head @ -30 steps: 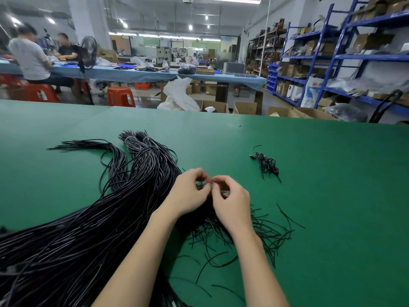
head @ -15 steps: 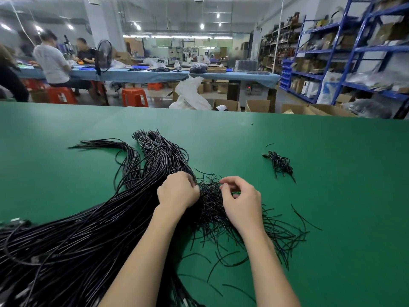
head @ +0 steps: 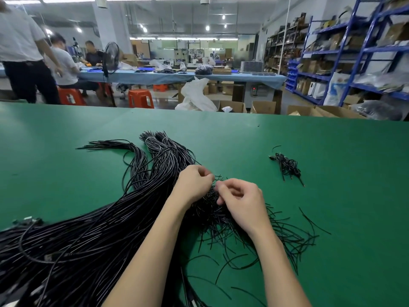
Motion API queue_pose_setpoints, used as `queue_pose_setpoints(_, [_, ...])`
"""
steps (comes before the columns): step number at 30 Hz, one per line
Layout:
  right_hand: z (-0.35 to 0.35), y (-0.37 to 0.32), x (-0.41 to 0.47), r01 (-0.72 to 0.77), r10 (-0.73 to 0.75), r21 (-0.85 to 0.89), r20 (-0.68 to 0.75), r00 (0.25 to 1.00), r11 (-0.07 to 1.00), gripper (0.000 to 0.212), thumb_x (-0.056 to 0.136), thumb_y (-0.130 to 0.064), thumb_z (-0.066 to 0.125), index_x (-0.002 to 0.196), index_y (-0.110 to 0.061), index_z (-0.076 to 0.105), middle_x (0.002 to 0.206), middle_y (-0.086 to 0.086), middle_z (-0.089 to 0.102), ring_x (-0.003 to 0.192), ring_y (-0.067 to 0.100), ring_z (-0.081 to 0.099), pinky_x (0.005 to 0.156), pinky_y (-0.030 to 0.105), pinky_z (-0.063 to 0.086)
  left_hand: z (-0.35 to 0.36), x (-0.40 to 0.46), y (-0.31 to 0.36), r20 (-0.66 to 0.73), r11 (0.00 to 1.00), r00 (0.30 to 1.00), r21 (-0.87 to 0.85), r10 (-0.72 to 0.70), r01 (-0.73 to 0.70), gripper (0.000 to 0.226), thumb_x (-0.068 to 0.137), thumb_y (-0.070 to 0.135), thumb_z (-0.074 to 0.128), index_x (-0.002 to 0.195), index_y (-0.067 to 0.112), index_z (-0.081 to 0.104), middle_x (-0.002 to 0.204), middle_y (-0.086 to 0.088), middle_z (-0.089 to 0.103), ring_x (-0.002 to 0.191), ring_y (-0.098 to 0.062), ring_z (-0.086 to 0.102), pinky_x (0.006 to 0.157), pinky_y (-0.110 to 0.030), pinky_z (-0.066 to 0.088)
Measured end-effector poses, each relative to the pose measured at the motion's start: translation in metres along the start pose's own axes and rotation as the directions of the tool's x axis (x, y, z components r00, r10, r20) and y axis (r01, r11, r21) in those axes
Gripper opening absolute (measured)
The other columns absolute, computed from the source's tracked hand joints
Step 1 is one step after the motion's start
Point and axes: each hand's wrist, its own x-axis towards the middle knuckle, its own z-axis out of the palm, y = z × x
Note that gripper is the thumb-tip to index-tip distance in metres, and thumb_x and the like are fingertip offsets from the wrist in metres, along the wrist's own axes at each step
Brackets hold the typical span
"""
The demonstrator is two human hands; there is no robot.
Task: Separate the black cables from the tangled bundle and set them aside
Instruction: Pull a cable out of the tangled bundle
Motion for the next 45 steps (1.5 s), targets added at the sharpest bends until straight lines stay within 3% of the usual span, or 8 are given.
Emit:
queue_pose_setpoints(6, [-0.009, -0.019, 0.003, -0.189, 0.124, 0.112, 0.429, 0.895, 0.976, 0.022, 0.088, -0.042, 0.073, 0.084, -0.021, 0.076, 0.079, 0.003, 0.076, 0.044, 0.007, 0.043, 0.042, 0.014, 0.034, -0.018, -0.01, 0.019, 0.178, 0.921, 0.98, -0.39, 0.092, -0.015, 0.016, 0.091, 0.02, 0.069, 0.075, 0.017, 0.071, 0.055, 0.018, 0.058, 0.051, -0.002, 0.049, 0.045, -0.012, 0.038])
queue_pose_setpoints(19, [-0.014, -0.02, 0.008, -0.237, 0.187, 0.215, 0.232, 0.955, 0.947, 0.019, 0.102, -0.026, 0.061, 0.1, -0.014, 0.075, 0.084, 0.005, 0.078, 0.052, 0.009, 0.06, 0.041, 0.017, 0.039, -0.021, -0.009, 0.013, 0.272, 0.91, 0.938, -0.404, 0.216, -0.093, 0.028, 0.101, 0.042, 0.055, 0.098, 0.023, 0.075, 0.092, 0.009, 0.069, 0.074, -0.008, 0.054, 0.065, -0.022, 0.04])
queue_pose_setpoints(26, [-0.038, -0.023, 0.017, -0.226, 0.395, 0.636, -0.136, 0.908, 0.738, 0.021, 0.105, -0.026, 0.055, 0.097, -0.013, 0.07, 0.075, -0.004, 0.074, 0.05, 0.002, 0.058, 0.043, 0.015, 0.042, -0.033, -0.014, 0.002, 0.709, 0.975, 0.67, -0.153, 0.22, -0.159, 0.025, 0.103, 0.037, 0.054, 0.093, 0.023, 0.072, 0.079, 0.008, 0.064, 0.061, -0.005, 0.047, 0.052, -0.017, 0.033])
queue_pose_setpoints(31, [-0.051, -0.018, 0.011, -0.295, 0.314, 0.135, -0.155, 0.937, 0.946, 0.026, 0.102, -0.035, 0.059, 0.089, -0.015, 0.069, 0.072, -0.001, 0.073, 0.047, 0.006, 0.055, 0.044, 0.019, 0.04, -0.025, -0.003, 0.003, 0.522, 0.91, 0.834, -0.409, 0.177, 0.063, 0.032, 0.106, 0.034, 0.046, 0.098, 0.011, 0.067, 0.073, 0.005, 0.059, 0.058, -0.006, 0.05, 0.046, -0.016, 0.037])
queue_pose_setpoints(35, [-0.042, -0.029, 0.001, -0.308, 0.252, 0.117, 0.344, 0.905, 0.944, 0.027, 0.096, -0.043, 0.066, 0.11, -0.02, 0.067, 0.094, -0.003, 0.08, 0.055, 0.01, 0.063, 0.042, 0.017, 0.041, -0.015, 0.002, 0.006, 0.326, 0.734, 0.944, -0.652, 0.044, 0.191, 0.031, 0.106, 0.029, 0.049, 0.09, 0.01, 0.067, 0.067, 0.003, 0.058, 0.054, -0.006, 0.053, 0.047, -0.016, 0.045])
queue_pose_setpoints(40, [-0.027, -0.032, 0.0, -0.246, 0.176, 0.151, 0.373, 0.911, 0.957, 0.02, 0.093, -0.019, 0.074, 0.101, -0.018, 0.056, 0.091, 0.006, 0.079, 0.05, 0.01, 0.052, 0.041, 0.017, 0.037, -0.007, 0.0, 0.006, 0.293, 0.73, 0.956, -0.652, -0.006, 0.205, 0.023, 0.103, 0.023, 0.055, 0.099, 0.003, 0.067, 0.079, -0.006, 0.061, 0.055, -0.009, 0.06, 0.056, -0.02, 0.054])
queue_pose_setpoints(43, [-0.036, -0.034, 0.004, -0.28, 0.238, 0.174, 0.229, 0.944, 0.944, 0.01, 0.094, -0.021, 0.071, 0.102, -0.018, 0.067, 0.081, 0.0, 0.077, 0.047, 0.006, 0.045, 0.04, 0.016, 0.033, -0.007, 0.002, -0.003, -0.071, 0.964, 0.982, -0.19, 0.173, -0.184, 0.036, 0.102, 0.023, 0.056, 0.134, 0.009, 0.051, 0.116, -0.006, 0.061, 0.097, -0.016, 0.066, 0.088, -0.037, 0.057])
queue_pose_setpoints(45, [-0.047, -0.036, 0.007, -0.313, 0.286, 0.142, 0.183, 0.94, 0.939, 0.009, 0.096, -0.022, 0.067, 0.103, -0.017, 0.07, 0.071, -0.004, 0.071, 0.046, 0.004, 0.041, 0.04, 0.015, 0.03, -0.008, 0.003, -0.01, -0.002, 0.847, 0.871, 0.235, 0.491, -0.477, 0.06, 0.094, 0.018, 0.063, 0.148, 0.019, 0.038, 0.148, -0.001, 0.047, 0.138, -0.015, 0.043, 0.117, -0.04, 0.035])
